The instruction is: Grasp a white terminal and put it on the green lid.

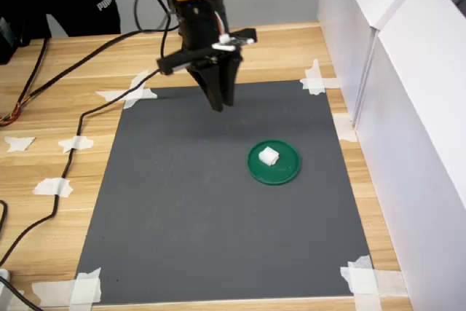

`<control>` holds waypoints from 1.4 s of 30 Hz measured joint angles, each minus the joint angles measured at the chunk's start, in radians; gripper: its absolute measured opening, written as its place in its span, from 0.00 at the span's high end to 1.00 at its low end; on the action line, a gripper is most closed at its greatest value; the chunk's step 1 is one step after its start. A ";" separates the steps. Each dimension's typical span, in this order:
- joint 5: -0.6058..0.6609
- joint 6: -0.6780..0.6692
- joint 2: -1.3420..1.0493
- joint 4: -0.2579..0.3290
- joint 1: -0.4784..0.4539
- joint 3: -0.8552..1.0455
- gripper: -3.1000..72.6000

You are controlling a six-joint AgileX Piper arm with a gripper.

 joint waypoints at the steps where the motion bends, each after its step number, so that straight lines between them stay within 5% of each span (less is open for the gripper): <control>1: -0.005 0.000 -0.031 0.006 -0.021 0.026 0.94; 12: -0.072 0.035 -0.431 0.082 -0.183 0.250 0.98; 22: -0.123 0.270 -0.679 0.095 -0.184 0.460 0.98; 42: -0.100 0.288 -1.090 0.128 -0.184 0.673 0.98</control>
